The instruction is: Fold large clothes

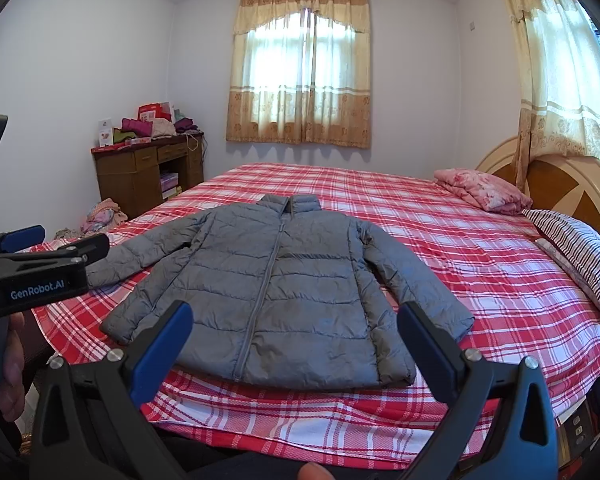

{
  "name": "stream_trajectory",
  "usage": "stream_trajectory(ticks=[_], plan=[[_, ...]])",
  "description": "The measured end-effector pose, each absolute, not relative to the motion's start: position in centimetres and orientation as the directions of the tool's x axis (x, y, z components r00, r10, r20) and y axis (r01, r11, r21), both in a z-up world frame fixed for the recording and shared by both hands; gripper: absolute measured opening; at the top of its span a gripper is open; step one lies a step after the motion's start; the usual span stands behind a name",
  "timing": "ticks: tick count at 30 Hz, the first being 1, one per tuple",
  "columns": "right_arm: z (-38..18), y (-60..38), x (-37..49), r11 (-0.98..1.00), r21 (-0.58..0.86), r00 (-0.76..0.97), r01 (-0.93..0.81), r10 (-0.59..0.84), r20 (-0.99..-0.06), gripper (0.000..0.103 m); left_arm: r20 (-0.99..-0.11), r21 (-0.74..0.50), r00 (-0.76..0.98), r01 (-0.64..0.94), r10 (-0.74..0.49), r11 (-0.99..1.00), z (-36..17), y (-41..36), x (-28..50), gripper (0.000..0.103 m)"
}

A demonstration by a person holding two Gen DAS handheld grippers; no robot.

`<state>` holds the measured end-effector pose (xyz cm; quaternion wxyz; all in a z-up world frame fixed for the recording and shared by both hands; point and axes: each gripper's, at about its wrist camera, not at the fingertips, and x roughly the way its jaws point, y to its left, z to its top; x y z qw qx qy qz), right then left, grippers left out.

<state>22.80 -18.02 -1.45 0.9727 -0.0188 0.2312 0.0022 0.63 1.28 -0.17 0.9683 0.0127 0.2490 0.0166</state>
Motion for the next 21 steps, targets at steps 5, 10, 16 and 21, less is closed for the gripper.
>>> stream_trajectory(ticks=[5, 10, 16, 21], plan=[[-1.44, -18.02, 22.83, 0.999, -0.036, 0.893, -0.013, -0.005, -0.45, 0.103, -0.48, 0.032, 0.877, -0.027, 0.039, 0.999, -0.15, 1.32, 0.77, 0.102], [-1.48, -17.96, 22.81, 0.999, -0.036, 0.892, -0.013, -0.004, -0.451, 0.103, -0.479, 0.032, 0.877, -0.028, 0.04, 0.999, -0.16, 1.33, 0.98, 0.102], [-1.5, -17.85, 22.78, 0.999, -0.035, 0.892, -0.014, -0.003, -0.452, 0.103, -0.477, 0.037, 0.878, -0.029, 0.043, 0.999, -0.38, 1.42, 0.82, 0.102], [-1.68, -17.51, 22.59, 0.999, -0.033, 0.892, -0.018, 0.002, -0.452, 0.103, -0.478, 0.034, 0.877, -0.027, 0.04, 0.999, -0.26, 1.39, 0.61, 0.102]])
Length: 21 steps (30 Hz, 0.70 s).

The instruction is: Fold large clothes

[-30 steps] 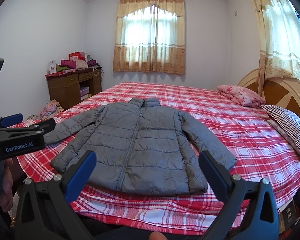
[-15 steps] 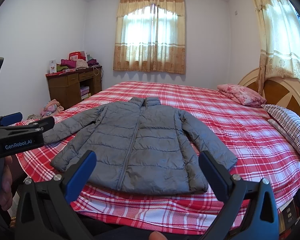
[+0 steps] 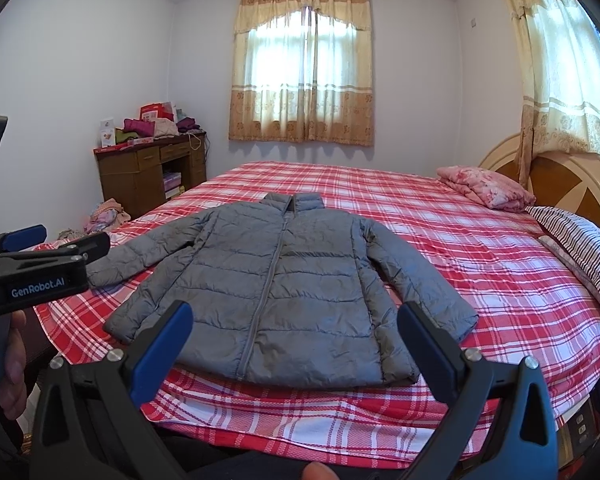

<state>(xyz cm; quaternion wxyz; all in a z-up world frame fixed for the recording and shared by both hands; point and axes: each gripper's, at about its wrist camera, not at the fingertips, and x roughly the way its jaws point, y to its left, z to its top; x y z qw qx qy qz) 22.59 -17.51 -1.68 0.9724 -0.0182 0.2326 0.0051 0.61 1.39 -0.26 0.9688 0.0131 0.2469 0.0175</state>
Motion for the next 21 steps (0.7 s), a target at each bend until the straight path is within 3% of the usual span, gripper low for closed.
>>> stream_trajectory(ticks=[21], plan=[[-1.5, -18.7, 23.2, 0.996, 0.046, 0.876, -0.072, 0.085, -0.474, 0.103, -0.485, 0.036, 0.874, -0.026, 0.041, 0.999, -0.6, 1.6, 0.8, 0.102]])
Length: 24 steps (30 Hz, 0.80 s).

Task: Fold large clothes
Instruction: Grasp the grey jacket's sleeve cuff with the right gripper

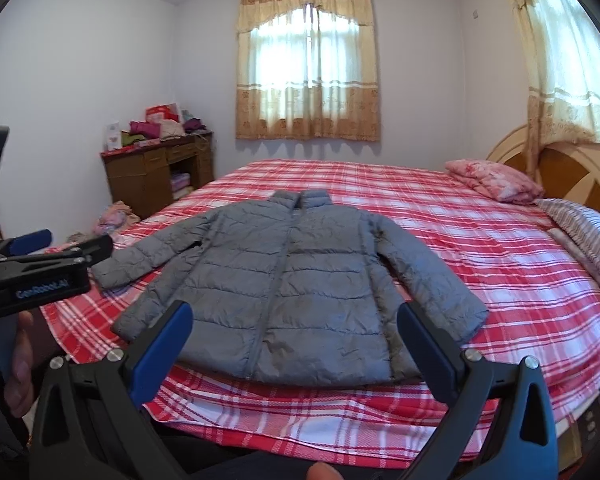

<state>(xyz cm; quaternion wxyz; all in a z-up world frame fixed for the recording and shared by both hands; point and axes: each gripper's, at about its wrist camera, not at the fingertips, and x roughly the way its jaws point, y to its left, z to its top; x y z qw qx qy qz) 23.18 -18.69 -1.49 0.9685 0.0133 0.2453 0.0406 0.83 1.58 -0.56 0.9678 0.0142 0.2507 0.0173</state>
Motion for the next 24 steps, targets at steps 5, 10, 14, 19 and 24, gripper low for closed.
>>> stream_trajectory(ticks=[5, 10, 14, 19, 24], plan=[[-2.9, -22.3, 25.3, 0.992, 0.117, 0.854, -0.04, 0.095, -0.511, 0.103, -0.512, 0.065, 0.858, 0.003, 0.031, 0.998, -2.1, 1.5, 2.2, 0.102], [-5.3, -29.6, 28.3, 0.977, 0.181, 0.831, 0.113, 0.007, -0.556, 0.103, -0.546, 0.119, 0.834, -0.011, 0.075, 0.993, -4.0, 1.6, 5.7, 0.102], [-8.0, -36.4, 30.3, 0.932, 0.23, 0.774, 0.282, -0.079, -0.628, 0.103, -0.56, 0.181, 0.82, -0.022, 0.122, 0.983, -5.7, 1.6, 9.7, 0.102], [-12.9, -44.3, 32.9, 0.848, 0.284, 0.67, 0.448, -0.107, -0.735, 0.086, -0.594, 0.203, 0.794, -0.007, 0.129, 0.979, -7.2, 1.4, 15.1, 0.102], [-15.7, -46.5, 34.8, 0.839, 0.33, 0.653, 0.434, -0.041, -0.756, 0.082, -0.584, 0.225, 0.797, -0.027, 0.157, 0.974, -8.1, 1.1, 18.9, 0.102]])
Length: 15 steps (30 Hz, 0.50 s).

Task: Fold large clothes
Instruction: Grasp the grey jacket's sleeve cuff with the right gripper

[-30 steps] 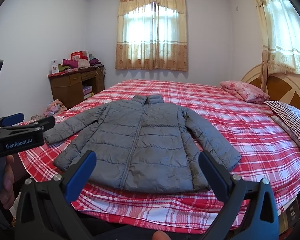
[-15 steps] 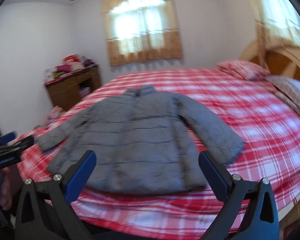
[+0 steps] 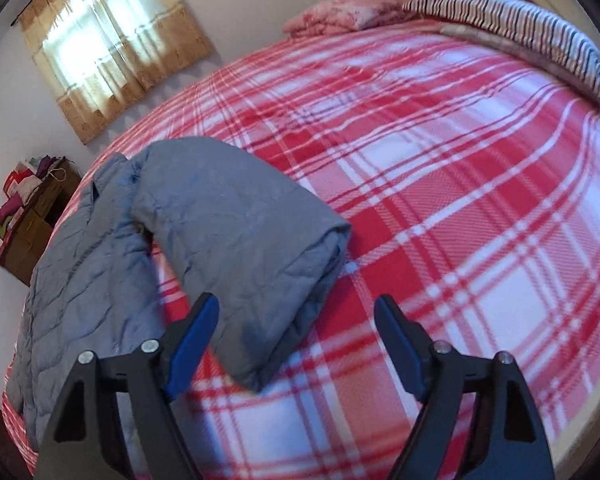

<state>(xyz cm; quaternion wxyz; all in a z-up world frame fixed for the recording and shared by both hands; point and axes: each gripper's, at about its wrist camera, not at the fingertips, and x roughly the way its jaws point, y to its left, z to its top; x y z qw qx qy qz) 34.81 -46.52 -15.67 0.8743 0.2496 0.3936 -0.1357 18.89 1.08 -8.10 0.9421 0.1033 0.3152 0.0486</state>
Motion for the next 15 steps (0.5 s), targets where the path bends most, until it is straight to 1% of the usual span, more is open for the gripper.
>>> stream_trajectory(ticks=[2, 3, 4, 5, 6, 7, 10, 15], plan=[[-16.5, -46.6, 35.8, 0.847, 0.337, 0.65, 0.41, -0.012, -0.76, 0.075, -0.584, 0.24, 0.794, -0.03, 0.169, 0.97, -8.6, 0.8, 20.4, 0.102], [-17.0, -46.9, 36.4, 0.846, 0.328, 0.632, 0.42, -0.013, -0.775, 0.06, -0.584, 0.245, 0.793, -0.031, 0.172, 0.969, -8.9, 0.7, 21.0, 0.102], [-17.0, -47.1, 36.6, 0.852, 0.303, 0.635, 0.427, -0.043, -0.771, 0.046, -0.581, 0.255, 0.793, -0.034, 0.182, 0.966, -9.1, 0.6, 21.8, 0.102], [-16.7, -47.4, 36.5, 0.862, 0.28, 0.639, 0.422, -0.064, -0.767, 0.038, -0.58, 0.267, 0.791, -0.038, 0.192, 0.963, -9.4, 0.7, 22.5, 0.102], [-16.6, -48.0, 36.7, 0.865, 0.268, 0.638, 0.424, -0.074, -0.767, 0.024, -0.58, 0.279, 0.789, -0.044, 0.205, 0.959, -9.7, 0.8, 23.4, 0.102], [-16.4, -48.3, 36.6, 0.863, 0.258, 0.635, 0.435, -0.09, -0.767, 0.022, -0.571, 0.295, 0.791, -0.054, 0.221, 0.954, -10.0, 0.9, 24.1, 0.102], [-14.5, -51.0, 36.7, 0.853, 0.187, 0.633, 0.488, -0.198, -0.748, 0.017, -0.573, 0.334, 0.774, -0.079, 0.269, 0.939, -10.7, 1.9, 26.4, 0.102], [-10.5, -53.7, 38.4, 0.841, 0.111, 0.646, 0.53, -0.316, -0.694, 0.014, -0.583, 0.337, 0.75, -0.126, 0.312, 0.933, -10.9, 4.3, 29.8, 0.102]])
